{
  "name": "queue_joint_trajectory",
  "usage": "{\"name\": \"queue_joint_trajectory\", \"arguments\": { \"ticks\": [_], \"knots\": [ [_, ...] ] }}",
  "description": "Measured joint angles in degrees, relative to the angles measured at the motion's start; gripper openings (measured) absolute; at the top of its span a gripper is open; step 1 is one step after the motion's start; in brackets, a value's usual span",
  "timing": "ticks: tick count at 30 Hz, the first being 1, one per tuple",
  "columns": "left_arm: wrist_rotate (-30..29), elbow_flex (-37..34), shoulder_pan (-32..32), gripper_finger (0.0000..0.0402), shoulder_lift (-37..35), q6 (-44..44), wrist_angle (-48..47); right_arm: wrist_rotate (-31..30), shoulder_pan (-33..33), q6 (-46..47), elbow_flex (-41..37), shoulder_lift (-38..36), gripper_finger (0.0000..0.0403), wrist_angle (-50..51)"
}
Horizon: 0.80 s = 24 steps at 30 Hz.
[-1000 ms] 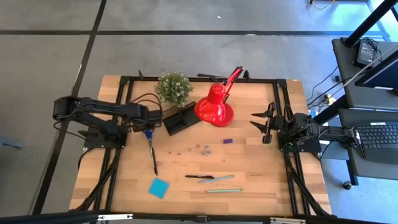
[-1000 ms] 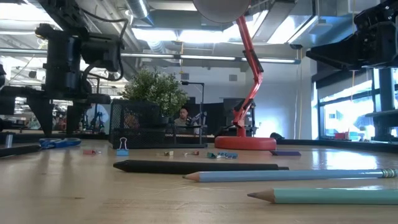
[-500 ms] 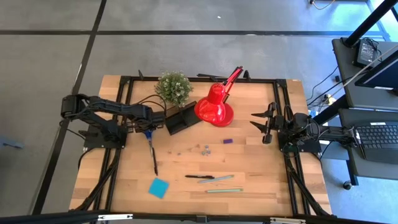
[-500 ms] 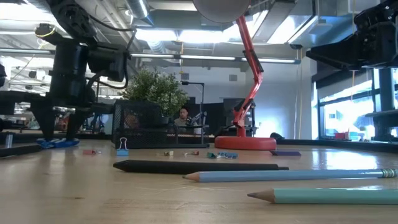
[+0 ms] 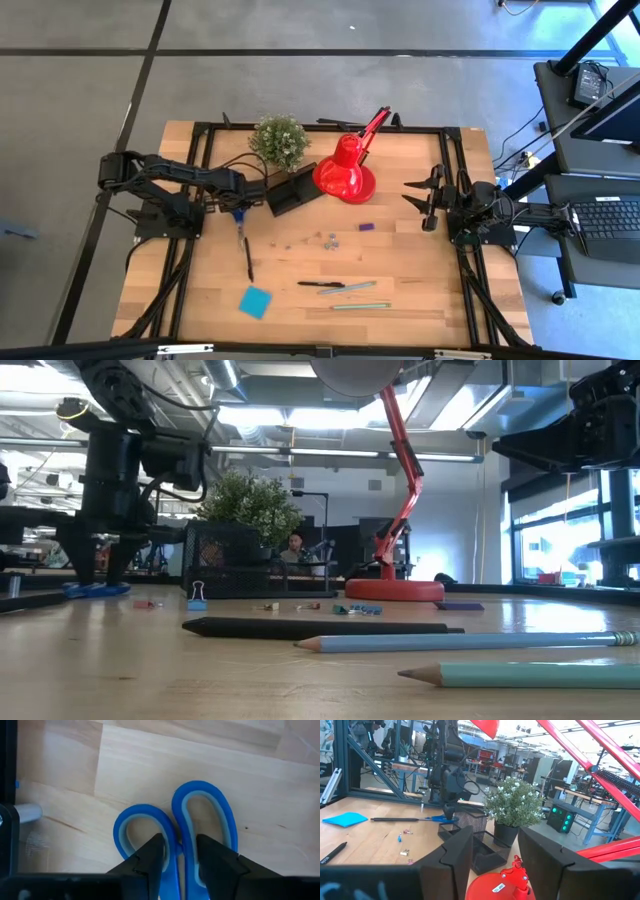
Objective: Pick and place office supplies into organizer
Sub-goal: Put the blue scissor into the black desk organizer
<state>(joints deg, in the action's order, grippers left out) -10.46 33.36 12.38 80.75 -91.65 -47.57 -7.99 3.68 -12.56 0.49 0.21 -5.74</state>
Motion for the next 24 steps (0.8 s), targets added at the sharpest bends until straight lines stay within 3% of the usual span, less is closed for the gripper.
{"name": "queue_joint_trajectory", "arguments": {
  "ticks": [7, 24],
  "knots": [
    [-0.23, 0.0, 0.02, 0.0089, 0.0, 5.44, -0.02, 0.0, 0.0, -0.02, 0.0, 0.0, 0.0162, 0.01],
    [2.06, 1.2, -1.84, 0.009, -5.72, 14.87, -0.5, 0.0, 0.02, -0.09, 0.0, 0.0, 0.0162, 0.0]
  ]
}}
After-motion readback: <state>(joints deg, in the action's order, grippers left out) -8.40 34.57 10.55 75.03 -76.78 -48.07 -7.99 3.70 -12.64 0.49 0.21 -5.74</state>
